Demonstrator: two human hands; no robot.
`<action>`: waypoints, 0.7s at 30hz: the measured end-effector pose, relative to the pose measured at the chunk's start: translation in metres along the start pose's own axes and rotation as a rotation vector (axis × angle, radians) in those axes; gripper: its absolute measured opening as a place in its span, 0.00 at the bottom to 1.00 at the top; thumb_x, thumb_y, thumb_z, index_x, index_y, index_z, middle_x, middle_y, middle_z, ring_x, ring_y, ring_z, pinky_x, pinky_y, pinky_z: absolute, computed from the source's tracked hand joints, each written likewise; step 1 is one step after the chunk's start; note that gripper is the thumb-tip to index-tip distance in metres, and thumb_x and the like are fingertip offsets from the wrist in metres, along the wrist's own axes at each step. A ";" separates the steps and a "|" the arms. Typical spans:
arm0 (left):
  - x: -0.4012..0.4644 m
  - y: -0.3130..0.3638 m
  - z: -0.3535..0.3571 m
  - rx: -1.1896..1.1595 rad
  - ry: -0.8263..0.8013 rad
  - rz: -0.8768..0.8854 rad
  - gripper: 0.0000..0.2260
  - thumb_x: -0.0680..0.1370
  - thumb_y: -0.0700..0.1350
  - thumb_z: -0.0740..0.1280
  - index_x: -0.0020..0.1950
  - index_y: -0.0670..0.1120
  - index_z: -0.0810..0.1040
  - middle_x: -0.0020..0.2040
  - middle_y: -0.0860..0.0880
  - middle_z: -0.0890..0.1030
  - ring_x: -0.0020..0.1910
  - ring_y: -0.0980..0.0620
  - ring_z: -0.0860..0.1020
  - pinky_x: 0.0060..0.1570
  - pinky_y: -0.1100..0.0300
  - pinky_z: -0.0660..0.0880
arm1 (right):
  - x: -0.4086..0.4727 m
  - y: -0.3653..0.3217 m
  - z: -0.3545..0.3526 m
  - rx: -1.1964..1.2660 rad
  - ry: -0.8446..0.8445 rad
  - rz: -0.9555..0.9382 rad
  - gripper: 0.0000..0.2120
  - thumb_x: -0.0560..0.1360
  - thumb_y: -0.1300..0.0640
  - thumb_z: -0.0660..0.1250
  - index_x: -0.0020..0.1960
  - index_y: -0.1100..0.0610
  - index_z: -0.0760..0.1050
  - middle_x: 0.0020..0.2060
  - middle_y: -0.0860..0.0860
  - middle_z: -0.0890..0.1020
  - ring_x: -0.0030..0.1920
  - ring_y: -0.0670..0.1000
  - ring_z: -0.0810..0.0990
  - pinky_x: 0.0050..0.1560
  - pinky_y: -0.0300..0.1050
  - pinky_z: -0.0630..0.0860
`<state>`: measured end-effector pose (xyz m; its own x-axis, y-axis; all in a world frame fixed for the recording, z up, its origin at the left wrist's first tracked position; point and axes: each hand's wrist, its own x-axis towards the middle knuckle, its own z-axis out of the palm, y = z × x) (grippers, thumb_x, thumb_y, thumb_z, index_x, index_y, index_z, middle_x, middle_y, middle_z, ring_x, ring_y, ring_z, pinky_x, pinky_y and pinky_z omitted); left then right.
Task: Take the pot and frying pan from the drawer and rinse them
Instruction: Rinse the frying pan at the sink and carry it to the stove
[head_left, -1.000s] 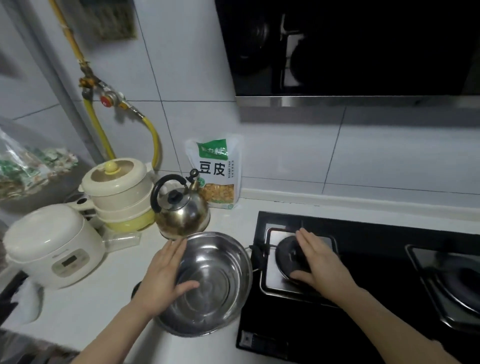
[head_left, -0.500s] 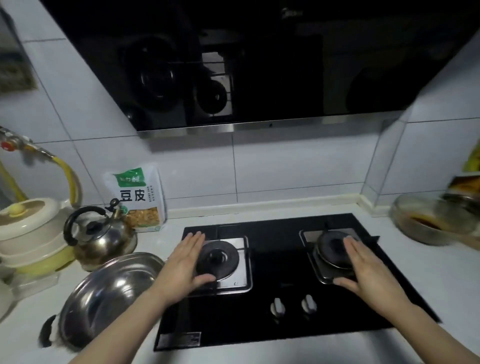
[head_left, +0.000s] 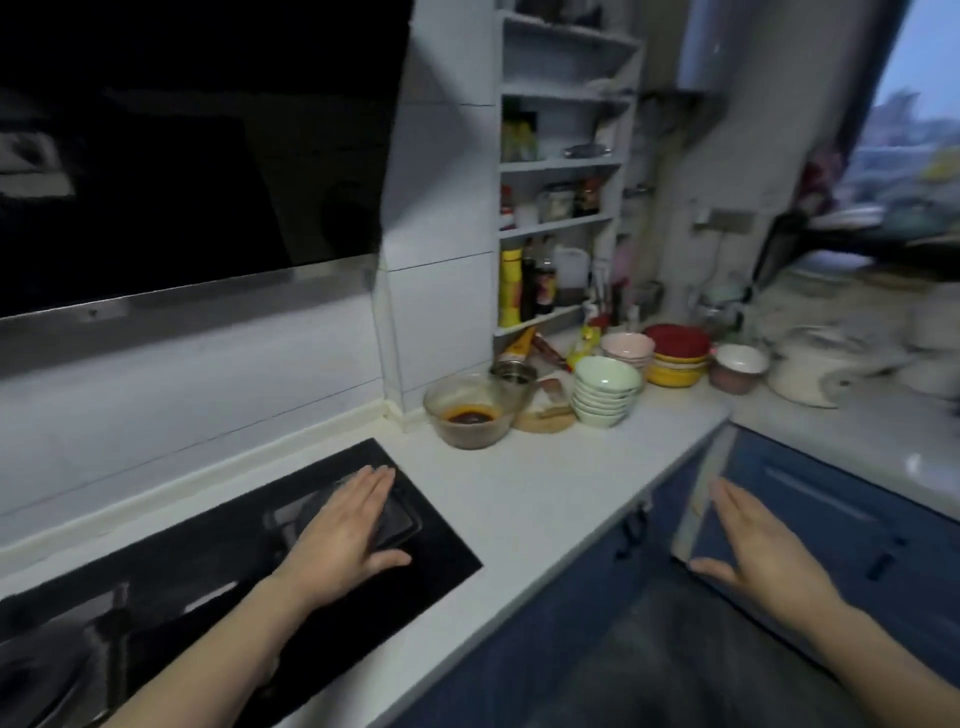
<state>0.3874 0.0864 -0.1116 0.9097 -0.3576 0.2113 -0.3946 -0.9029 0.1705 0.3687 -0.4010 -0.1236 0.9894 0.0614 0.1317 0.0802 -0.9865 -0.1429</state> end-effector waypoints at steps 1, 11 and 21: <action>0.023 0.017 0.008 -0.004 -0.009 0.047 0.54 0.64 0.81 0.43 0.78 0.44 0.51 0.78 0.46 0.54 0.76 0.52 0.47 0.74 0.58 0.45 | -0.010 0.023 -0.005 -0.005 0.003 0.032 0.53 0.68 0.39 0.73 0.77 0.60 0.46 0.76 0.61 0.60 0.75 0.60 0.63 0.74 0.55 0.63; 0.238 0.203 0.079 -0.002 -0.060 0.490 0.49 0.68 0.76 0.51 0.79 0.45 0.51 0.78 0.45 0.54 0.77 0.47 0.54 0.73 0.58 0.46 | -0.094 0.185 -0.046 -0.046 0.073 0.453 0.50 0.74 0.37 0.66 0.79 0.59 0.39 0.79 0.54 0.46 0.79 0.53 0.49 0.78 0.48 0.52; 0.394 0.406 0.126 -0.165 -0.067 0.824 0.50 0.65 0.76 0.52 0.79 0.48 0.50 0.79 0.48 0.52 0.78 0.51 0.49 0.75 0.57 0.47 | -0.137 0.294 -0.092 -0.102 0.212 0.783 0.50 0.73 0.37 0.67 0.80 0.58 0.41 0.79 0.53 0.48 0.79 0.52 0.49 0.78 0.46 0.50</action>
<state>0.6019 -0.4508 -0.0809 0.3264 -0.9049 0.2733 -0.9447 -0.3027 0.1260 0.2455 -0.7137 -0.0930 0.7090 -0.6715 0.2155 -0.6466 -0.7409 -0.1816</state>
